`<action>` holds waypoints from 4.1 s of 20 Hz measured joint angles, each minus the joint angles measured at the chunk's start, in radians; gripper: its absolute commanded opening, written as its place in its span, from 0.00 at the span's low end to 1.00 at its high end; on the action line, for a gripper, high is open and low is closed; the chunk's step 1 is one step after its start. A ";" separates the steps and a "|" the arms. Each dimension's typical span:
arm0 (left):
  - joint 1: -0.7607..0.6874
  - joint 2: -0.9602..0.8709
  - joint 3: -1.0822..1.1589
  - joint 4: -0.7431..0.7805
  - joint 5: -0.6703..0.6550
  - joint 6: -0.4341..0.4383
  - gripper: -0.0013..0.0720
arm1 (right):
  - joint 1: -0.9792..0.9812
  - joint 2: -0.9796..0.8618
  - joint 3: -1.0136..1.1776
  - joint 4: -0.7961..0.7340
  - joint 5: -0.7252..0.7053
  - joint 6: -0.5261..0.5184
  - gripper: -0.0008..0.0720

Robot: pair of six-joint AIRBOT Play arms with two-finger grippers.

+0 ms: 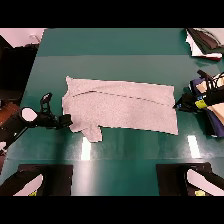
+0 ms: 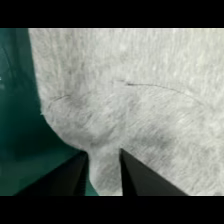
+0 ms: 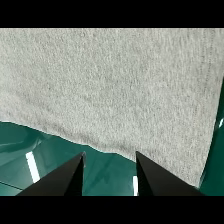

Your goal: Fold the shirts.

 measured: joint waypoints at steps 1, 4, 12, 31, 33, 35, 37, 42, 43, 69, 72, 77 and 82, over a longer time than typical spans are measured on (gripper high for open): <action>0.000 0.000 0.000 -0.002 0.000 0.000 0.22 | 0.000 0.000 0.000 0.000 0.002 0.000 0.52; 0.000 0.000 0.000 -0.006 -0.007 0.008 0.04 | 0.000 0.000 0.000 0.000 0.012 0.000 0.52; 0.000 0.019 0.112 0.087 -0.160 0.091 0.04 | -0.063 0.051 -0.105 -0.072 0.058 -0.014 0.52; 0.000 0.029 0.220 0.092 -0.225 0.134 0.04 | -0.246 0.004 -0.440 0.019 -0.152 -0.117 0.03; 0.000 0.029 0.220 0.093 -0.235 0.138 0.04 | -0.243 0.003 -0.440 0.019 -0.151 -0.118 0.03; 0.000 0.029 0.222 0.104 -0.260 0.146 0.04 | -0.240 0.007 -0.426 0.011 -0.135 -0.119 0.03; 0.000 0.033 0.229 0.118 -0.304 0.150 0.04 | -0.240 0.033 -0.393 -0.019 -0.096 -0.119 0.03; 0.000 0.154 0.238 0.128 -0.482 0.154 0.04 | -0.240 0.188 -0.274 -0.196 0.063 -0.101 0.03; 0.000 0.193 0.238 0.117 -0.523 0.154 0.04 | -0.240 0.226 -0.253 -0.228 0.091 -0.096 0.03; 0.000 0.051 0.258 0.032 0.173 0.087 0.61 | -0.003 -0.267 0.245 -0.113 -0.128 0.045 0.69; 0.000 0.020 0.262 0.032 0.215 0.063 0.61 | -0.041 -0.298 0.255 0.012 -0.157 0.022 0.69; 0.000 0.003 0.265 0.030 0.169 0.048 0.04 | -0.142 -0.313 0.202 0.087 -0.069 -0.101 0.69; 0.000 0.000 0.265 0.027 0.047 0.056 0.04 | -0.245 -0.317 0.075 0.117 -0.085 -0.213 0.68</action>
